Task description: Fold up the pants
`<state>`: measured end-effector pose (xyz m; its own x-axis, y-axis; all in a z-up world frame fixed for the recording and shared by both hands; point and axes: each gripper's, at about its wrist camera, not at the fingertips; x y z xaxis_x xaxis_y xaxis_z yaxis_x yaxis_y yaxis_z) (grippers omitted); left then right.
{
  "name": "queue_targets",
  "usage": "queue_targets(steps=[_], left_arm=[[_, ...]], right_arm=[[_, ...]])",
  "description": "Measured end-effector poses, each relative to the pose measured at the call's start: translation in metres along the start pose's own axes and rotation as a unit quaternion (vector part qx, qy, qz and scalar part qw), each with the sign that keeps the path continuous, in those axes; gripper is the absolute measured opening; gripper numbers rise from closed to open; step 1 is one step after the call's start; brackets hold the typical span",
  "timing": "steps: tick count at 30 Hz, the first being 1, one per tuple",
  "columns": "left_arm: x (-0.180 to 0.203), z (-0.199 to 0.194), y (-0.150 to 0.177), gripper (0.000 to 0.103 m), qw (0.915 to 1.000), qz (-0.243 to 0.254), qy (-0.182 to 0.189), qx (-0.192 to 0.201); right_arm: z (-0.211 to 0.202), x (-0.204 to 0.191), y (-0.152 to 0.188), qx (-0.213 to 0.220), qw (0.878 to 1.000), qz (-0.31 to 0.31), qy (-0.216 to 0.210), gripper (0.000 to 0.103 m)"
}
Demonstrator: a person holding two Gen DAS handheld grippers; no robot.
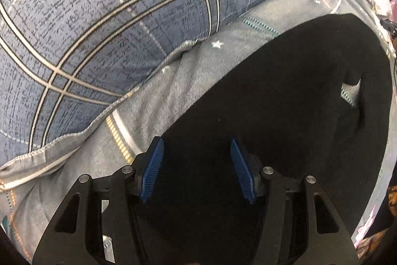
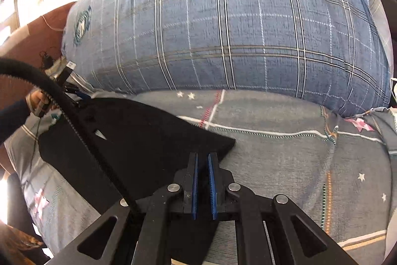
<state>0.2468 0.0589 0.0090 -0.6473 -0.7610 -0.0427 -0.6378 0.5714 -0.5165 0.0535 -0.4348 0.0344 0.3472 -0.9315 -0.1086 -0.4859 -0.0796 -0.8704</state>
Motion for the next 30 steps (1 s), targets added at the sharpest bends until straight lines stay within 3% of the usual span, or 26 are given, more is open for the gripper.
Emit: queue_targets(steps=[4, 6, 7, 8, 13, 18, 19, 20, 21, 22, 24, 26, 28, 30], left_arm=[[-0.007, 0.005, -0.004, 0.066, 0.9998, -0.018, 0.006, -0.010], [-0.009, 0.005, -0.004, 0.067, 0.9996, -0.025, 0.006, -0.010], [-0.009, 0.005, -0.002, 0.067, 0.9996, -0.028, 0.006, -0.007], [-0.010, 0.005, -0.001, 0.068, 0.9994, -0.033, 0.007, -0.002], [-0.024, 0.003, 0.020, 0.078, 0.9967, -0.078, 0.010, 0.018], [-0.027, 0.005, 0.022, 0.079, 0.9960, -0.088, 0.013, 0.010], [-0.026, 0.005, 0.022, 0.078, 0.9963, -0.085, 0.008, 0.008], [-0.021, 0.005, 0.021, 0.066, 0.9970, -0.076, 0.005, 0.012], [-0.009, 0.006, 0.011, 0.053, 0.9976, -0.066, 0.008, 0.019], [0.001, 0.003, 0.007, 0.028, 0.9981, -0.052, 0.008, 0.031], [0.019, 0.002, 0.005, 0.021, 0.9989, -0.016, -0.024, 0.037], [0.026, 0.002, 0.004, 0.016, 0.9987, -0.010, -0.033, 0.036], [0.028, 0.001, 0.002, 0.016, 0.9986, -0.007, -0.036, 0.038], [0.033, 0.003, 0.004, 0.016, 0.9984, 0.000, -0.039, 0.042]], right_arm=[[0.011, 0.003, -0.006, 0.011, 0.999, 0.026, -0.014, 0.010], [0.026, 0.007, -0.012, 0.009, 0.999, 0.041, -0.027, 0.022], [0.037, 0.011, -0.015, -0.002, 0.998, 0.052, -0.029, 0.040], [0.044, 0.014, -0.017, -0.011, 0.998, 0.058, -0.023, 0.051], [0.087, 0.025, -0.019, -0.067, 0.995, 0.074, -0.022, 0.051], [0.112, 0.020, -0.010, -0.104, 0.991, 0.074, -0.035, 0.051], [0.112, 0.017, -0.010, -0.099, 0.992, 0.066, -0.035, 0.040], [0.113, 0.014, -0.011, -0.097, 0.992, 0.062, -0.045, 0.016], [0.115, 0.010, -0.013, -0.101, 0.992, 0.056, -0.052, 0.008], [0.118, 0.001, -0.014, -0.107, 0.993, 0.031, -0.047, 0.003], [0.123, -0.022, -0.017, -0.117, 0.991, -0.042, -0.039, 0.002], [0.126, -0.037, -0.024, -0.121, 0.989, -0.083, -0.036, 0.001], [0.124, -0.043, -0.035, -0.110, 0.989, -0.095, -0.039, 0.001], [0.123, -0.043, -0.042, -0.107, 0.988, -0.096, -0.060, 0.008]])
Point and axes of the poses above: each gripper's, at about its wrist camera, not at the fingertips, and z roughly the way its jaws point, x to its right, y to its underside, and after that the axes turned 11 degrees about x, right-handed
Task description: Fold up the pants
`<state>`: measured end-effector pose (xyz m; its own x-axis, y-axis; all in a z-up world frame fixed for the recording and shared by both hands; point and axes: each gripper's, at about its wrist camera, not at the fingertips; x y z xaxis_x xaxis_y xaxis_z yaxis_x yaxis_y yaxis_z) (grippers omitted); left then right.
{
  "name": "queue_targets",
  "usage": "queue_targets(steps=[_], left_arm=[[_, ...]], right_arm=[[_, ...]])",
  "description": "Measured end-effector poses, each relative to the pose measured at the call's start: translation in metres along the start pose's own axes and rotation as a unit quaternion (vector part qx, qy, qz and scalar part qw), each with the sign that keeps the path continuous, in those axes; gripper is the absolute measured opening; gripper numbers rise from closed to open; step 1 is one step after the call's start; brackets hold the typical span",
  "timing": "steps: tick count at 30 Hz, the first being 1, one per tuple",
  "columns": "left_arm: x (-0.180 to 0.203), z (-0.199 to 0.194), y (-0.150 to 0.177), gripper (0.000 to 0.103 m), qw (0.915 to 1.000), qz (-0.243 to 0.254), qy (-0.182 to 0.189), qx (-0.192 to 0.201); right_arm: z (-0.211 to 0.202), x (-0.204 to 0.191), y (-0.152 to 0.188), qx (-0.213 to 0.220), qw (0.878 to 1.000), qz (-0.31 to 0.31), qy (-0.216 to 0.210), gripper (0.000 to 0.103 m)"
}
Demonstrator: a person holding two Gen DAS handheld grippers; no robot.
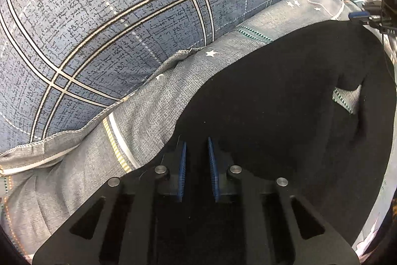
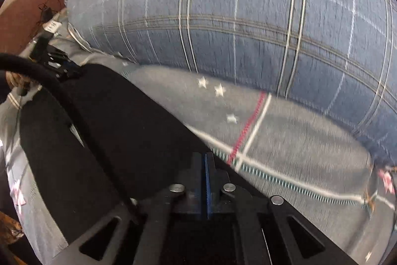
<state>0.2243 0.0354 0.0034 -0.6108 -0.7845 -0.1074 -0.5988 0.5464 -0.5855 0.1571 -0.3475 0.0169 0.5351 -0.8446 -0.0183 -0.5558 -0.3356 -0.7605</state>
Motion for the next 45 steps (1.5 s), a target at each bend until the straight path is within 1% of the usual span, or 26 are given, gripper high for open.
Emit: queue_targets(steps=[2, 4, 5, 6, 8, 9, 10, 13, 15, 17, 18, 21, 23, 25, 28, 30, 31, 32, 35, 38, 40, 41, 42, 43, 44, 45], left_arm=[[0.000, -0.001, 0.001, 0.016, 1.0000, 0.001, -0.001, 0.003], [0.001, -0.011, 0.013, 0.016, 1.0000, -0.002, 0.001, 0.007], [0.002, -0.012, 0.016, 0.015, 0.9999, -0.001, 0.002, 0.011], [-0.002, -0.011, 0.017, 0.015, 0.9999, 0.000, 0.003, 0.015], [-0.007, -0.020, 0.025, 0.015, 0.9997, -0.003, 0.006, 0.025], [-0.009, -0.019, 0.027, 0.015, 0.9995, -0.007, 0.008, 0.029], [-0.010, -0.020, 0.029, 0.015, 0.9994, -0.010, 0.010, 0.032], [-0.014, -0.019, 0.033, 0.015, 0.9992, -0.015, 0.011, 0.035], [-0.015, -0.019, 0.035, 0.015, 0.9991, -0.018, 0.009, 0.036], [-0.016, -0.019, 0.036, 0.014, 0.9991, -0.018, 0.005, 0.038], [-0.016, -0.019, 0.035, 0.012, 0.9990, -0.020, 0.003, 0.039], [-0.014, -0.025, 0.031, 0.010, 0.9988, -0.020, -0.003, 0.046], [-0.016, -0.036, 0.027, 0.010, 0.9981, -0.025, -0.003, 0.057], [-0.015, -0.050, 0.025, 0.010, 0.9971, -0.030, -0.002, 0.071], [-0.010, -0.086, 0.026, 0.009, 0.9935, -0.035, -0.006, 0.108], [-0.005, -0.111, 0.032, 0.009, 0.9901, -0.044, 0.001, 0.133], [-0.002, -0.122, 0.036, 0.009, 0.9884, -0.047, 0.004, 0.145], [0.008, -0.140, 0.044, 0.009, 0.9853, -0.047, 0.011, 0.164], [0.037, -0.168, 0.072, 0.009, 0.9801, -0.049, 0.034, 0.189], [0.051, -0.168, 0.090, 0.009, 0.9792, -0.075, 0.048, 0.182], [0.062, -0.166, 0.102, 0.009, 0.9793, -0.085, 0.045, 0.178], [0.069, -0.165, 0.108, 0.009, 0.9794, -0.091, 0.048, 0.174], [0.079, -0.164, 0.114, 0.009, 0.9797, -0.091, 0.051, 0.171], [0.092, -0.165, 0.118, 0.009, 0.9806, -0.085, 0.047, 0.170], [0.102, -0.165, 0.124, 0.009, 0.9818, -0.079, 0.044, 0.167], [0.108, -0.166, 0.130, 0.009, 0.9817, -0.084, 0.048, 0.164]], right_arm=[[0.001, 0.003, -0.001, -0.015, 1.000, -0.010, 0.003, 0.027], [0.004, 0.011, 0.003, -0.035, 0.999, -0.014, -0.007, 0.030], [0.006, 0.015, 0.005, -0.043, 0.999, -0.017, -0.005, 0.034], [0.008, 0.019, 0.006, -0.048, 0.999, -0.020, -0.002, 0.035], [0.011, 0.032, 0.012, -0.059, 0.998, -0.011, -0.017, 0.044], [0.014, 0.037, 0.014, -0.067, 0.997, -0.003, -0.023, 0.047], [0.017, 0.041, 0.016, -0.075, 0.997, 0.003, -0.032, 0.048], [0.020, 0.049, 0.018, -0.066, 0.995, 0.025, -0.076, 0.051], [0.021, 0.042, 0.018, -0.061, 0.995, 0.010, -0.077, 0.040], [0.021, 0.027, 0.014, -0.066, 0.995, -0.029, -0.072, 0.016], [0.021, 0.017, 0.012, -0.073, 0.994, -0.053, -0.063, 0.013], [0.020, -0.008, 0.004, -0.099, 0.987, -0.123, -0.021, 0.010], [0.011, -0.022, -0.001, -0.099, 0.983, -0.156, 0.003, 0.010], [-0.005, -0.032, -0.013, -0.074, 0.980, -0.180, 0.028, 0.010], [-0.041, -0.045, -0.031, -0.014, 0.975, -0.208, 0.077, 0.008], [-0.058, -0.056, -0.039, 0.014, 0.966, -0.236, 0.110, 0.003], [-0.072, -0.065, -0.038, 0.035, 0.956, -0.258, 0.137, 0.003], [-0.079, -0.070, -0.036, 0.044, 0.952, -0.264, 0.147, 0.003], [-0.109, -0.082, -0.012, 0.065, 0.955, -0.253, 0.137, 0.003], [-0.110, -0.084, 0.015, 0.047, 0.963, -0.236, 0.121, 0.002], [-0.111, -0.075, 0.023, 0.054, 0.981, -0.168, 0.084, 0.003], [-0.110, -0.070, 0.023, 0.058, 0.990, -0.115, 0.056, 0.003], [-0.108, -0.069, 0.023, 0.060, 0.995, -0.074, 0.035, 0.003], [-0.103, -0.070, 0.023, 0.061, 0.997, -0.049, 0.020, 0.004], [-0.098, -0.074, 0.024, 0.060, 0.998, -0.018, -0.009, 0.005], [-0.092, -0.084, 0.026, 0.060, 0.998, 0.000, -0.025, 0.006]])
Point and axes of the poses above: each gripper's, at about its wrist camera, not at the fingertips, and z roughly the way its jaws point, x to its right, y to its underside, and after that the axes turned 11 degrees about x, right-handed
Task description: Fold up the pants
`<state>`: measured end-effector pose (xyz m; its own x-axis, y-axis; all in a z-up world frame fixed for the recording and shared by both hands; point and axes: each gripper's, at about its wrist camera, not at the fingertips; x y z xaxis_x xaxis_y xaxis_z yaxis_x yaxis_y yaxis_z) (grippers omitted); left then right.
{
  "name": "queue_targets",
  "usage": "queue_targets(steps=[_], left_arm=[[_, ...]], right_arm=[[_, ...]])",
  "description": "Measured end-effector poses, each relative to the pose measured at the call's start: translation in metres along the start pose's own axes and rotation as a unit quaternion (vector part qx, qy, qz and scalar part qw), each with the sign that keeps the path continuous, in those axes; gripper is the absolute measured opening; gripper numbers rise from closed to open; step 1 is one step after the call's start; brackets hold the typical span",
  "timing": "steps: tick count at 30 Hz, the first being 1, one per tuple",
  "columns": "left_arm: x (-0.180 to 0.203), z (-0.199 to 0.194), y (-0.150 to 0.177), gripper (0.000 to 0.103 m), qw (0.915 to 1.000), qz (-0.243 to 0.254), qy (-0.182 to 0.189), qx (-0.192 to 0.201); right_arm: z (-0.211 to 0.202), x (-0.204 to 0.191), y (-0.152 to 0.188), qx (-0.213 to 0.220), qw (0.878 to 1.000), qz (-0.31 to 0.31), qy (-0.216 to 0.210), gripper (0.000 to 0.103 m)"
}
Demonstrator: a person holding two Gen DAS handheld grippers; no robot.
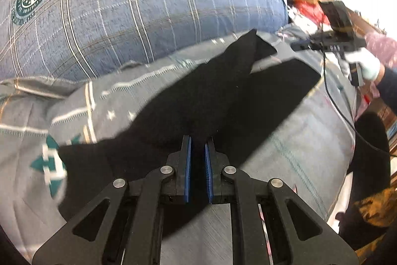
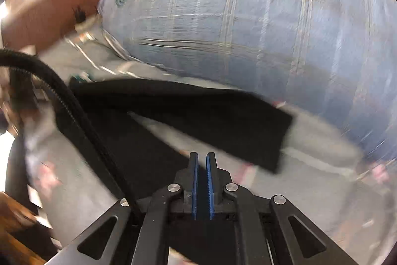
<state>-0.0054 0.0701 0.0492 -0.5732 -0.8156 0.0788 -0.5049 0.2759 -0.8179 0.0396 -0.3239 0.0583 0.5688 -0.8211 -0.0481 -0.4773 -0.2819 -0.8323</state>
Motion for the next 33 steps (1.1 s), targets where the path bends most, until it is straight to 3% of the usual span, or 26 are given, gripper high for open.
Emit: queue_targets(steps=[3, 5, 7, 10, 12, 16, 18, 19, 20, 22, 25, 28, 33], left_arm=[[0.005, -0.005, 0.020, 0.009, 0.9997, -0.023, 0.002, -0.008], [0.008, -0.009, 0.033, 0.009, 0.9996, -0.027, -0.005, -0.011], [0.008, -0.013, 0.040, 0.009, 0.9992, -0.037, -0.003, -0.012], [0.012, -0.017, 0.050, 0.009, 0.9981, -0.057, -0.018, -0.014], [0.006, -0.024, 0.055, 0.009, 0.9944, -0.102, -0.024, -0.019], [-0.002, -0.049, 0.059, 0.011, 0.9844, -0.169, -0.046, 0.017], [-0.003, -0.058, 0.060, 0.026, 0.9789, -0.194, -0.056, 0.026], [-0.004, -0.062, 0.063, 0.040, 0.9763, -0.206, -0.058, 0.030], [-0.006, -0.067, 0.065, 0.049, 0.9707, -0.230, -0.058, 0.040], [-0.011, -0.073, 0.071, 0.051, 0.9612, -0.266, -0.056, 0.049], [-0.023, -0.077, 0.081, 0.059, 0.9381, -0.332, -0.085, 0.052], [-0.033, -0.079, 0.092, 0.061, 0.9166, -0.384, -0.092, 0.063], [-0.044, -0.074, 0.089, 0.061, 0.8971, -0.426, -0.086, 0.080]], right_arm=[[0.020, -0.021, 0.012, -0.005, 0.999, 0.050, -0.017, 0.016], [0.029, -0.019, 0.021, -0.001, 0.994, 0.111, -0.024, 0.035], [0.030, -0.011, 0.032, 0.020, 0.982, 0.182, -0.033, 0.047], [0.031, 0.001, 0.053, 0.045, 0.961, 0.271, -0.030, 0.048], [0.028, 0.009, 0.068, 0.064, 0.947, 0.315, -0.014, 0.048], [0.028, 0.036, 0.069, 0.095, 0.933, 0.348, 0.012, 0.049], [0.038, 0.047, 0.063, 0.098, 0.927, 0.360, 0.026, 0.052], [0.041, 0.051, 0.062, 0.097, 0.926, 0.365, 0.031, 0.052], [0.039, 0.058, 0.063, 0.096, 0.924, 0.368, 0.033, 0.052], [0.048, 0.065, 0.061, 0.089, 0.919, 0.382, 0.035, 0.052], [0.053, 0.070, 0.060, 0.081, 0.916, 0.391, 0.040, 0.053], [0.053, 0.073, 0.063, 0.087, 0.910, 0.403, 0.040, 0.055], [0.049, 0.083, 0.071, 0.104, 0.897, 0.428, 0.037, 0.056]])
Point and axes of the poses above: each gripper's, at about its wrist camera, not at the fingertips, and z roughly the way its jaws point, x to its right, y to its underside, and after that the axes turned 11 degrees about x, right-handed
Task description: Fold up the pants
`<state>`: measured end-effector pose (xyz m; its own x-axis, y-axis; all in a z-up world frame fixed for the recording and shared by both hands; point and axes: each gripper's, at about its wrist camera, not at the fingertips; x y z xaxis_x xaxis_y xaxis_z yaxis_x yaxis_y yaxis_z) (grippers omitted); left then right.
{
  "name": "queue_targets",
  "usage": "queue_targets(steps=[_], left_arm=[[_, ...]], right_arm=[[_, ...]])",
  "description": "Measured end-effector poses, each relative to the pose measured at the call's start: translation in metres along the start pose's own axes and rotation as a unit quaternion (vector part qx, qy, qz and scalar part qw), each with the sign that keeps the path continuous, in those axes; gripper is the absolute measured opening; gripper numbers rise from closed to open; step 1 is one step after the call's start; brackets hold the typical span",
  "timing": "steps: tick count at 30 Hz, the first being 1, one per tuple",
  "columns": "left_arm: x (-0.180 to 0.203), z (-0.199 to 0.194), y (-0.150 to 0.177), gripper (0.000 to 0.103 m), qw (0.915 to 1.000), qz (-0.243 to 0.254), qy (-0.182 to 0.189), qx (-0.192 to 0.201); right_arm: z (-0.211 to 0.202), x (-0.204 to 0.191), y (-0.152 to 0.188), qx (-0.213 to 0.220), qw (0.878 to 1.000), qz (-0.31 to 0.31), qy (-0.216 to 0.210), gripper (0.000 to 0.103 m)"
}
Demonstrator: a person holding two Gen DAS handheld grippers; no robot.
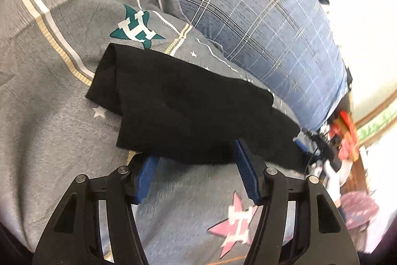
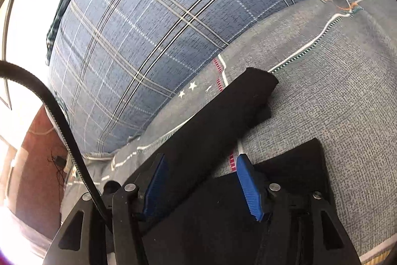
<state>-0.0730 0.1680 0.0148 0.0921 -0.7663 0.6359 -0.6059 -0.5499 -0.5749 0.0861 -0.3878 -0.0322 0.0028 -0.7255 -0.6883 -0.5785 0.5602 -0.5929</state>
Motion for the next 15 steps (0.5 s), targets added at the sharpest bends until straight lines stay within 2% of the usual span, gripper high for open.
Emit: queue_targets(steps=[5, 8, 9, 10, 11, 12, 13, 15], left_arm=[[0.003, 0.003, -0.013, 0.061, 0.9995, -0.026, 0.011, 0.017], [0.011, 0.011, -0.017, 0.060, 0.9998, -0.010, 0.007, 0.017], [0.014, 0.014, -0.018, 0.060, 0.9999, 0.001, -0.002, 0.015], [0.017, 0.017, -0.019, 0.048, 0.9998, 0.009, -0.007, 0.015], [0.022, 0.020, -0.022, 0.030, 0.9995, 0.024, -0.017, 0.015], [0.025, 0.024, -0.025, 0.023, 0.9988, 0.037, -0.030, 0.011], [0.027, 0.028, -0.029, 0.018, 0.9982, 0.046, -0.037, 0.009], [0.034, 0.032, -0.045, 0.014, 0.9981, 0.056, -0.022, 0.013]], right_arm=[[0.006, 0.003, -0.007, 0.005, 1.000, 0.009, 0.013, 0.056], [0.018, -0.002, -0.012, -0.007, 1.000, -0.010, 0.025, 0.055], [0.022, -0.004, -0.015, -0.008, 0.999, -0.017, 0.028, 0.051], [0.026, -0.005, -0.017, -0.011, 0.999, -0.023, 0.032, 0.036], [0.032, -0.004, -0.019, -0.016, 0.999, -0.027, 0.036, 0.018], [0.036, -0.001, -0.020, -0.018, 0.999, -0.019, 0.031, 0.012], [0.038, 0.003, -0.020, -0.015, 1.000, -0.008, 0.014, 0.010], [0.029, -0.001, -0.023, 0.005, 1.000, -0.008, -0.003, 0.008]])
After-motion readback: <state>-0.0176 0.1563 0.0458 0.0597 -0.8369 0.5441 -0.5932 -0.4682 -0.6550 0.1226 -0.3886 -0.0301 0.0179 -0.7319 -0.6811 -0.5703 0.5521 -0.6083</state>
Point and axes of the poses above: each gripper's, at about its wrist camera, not at the fingertips, and z roughly the way its jaws point, x to its right, y to its underside, and after that the axes turned 11 degrees about x, right-handed
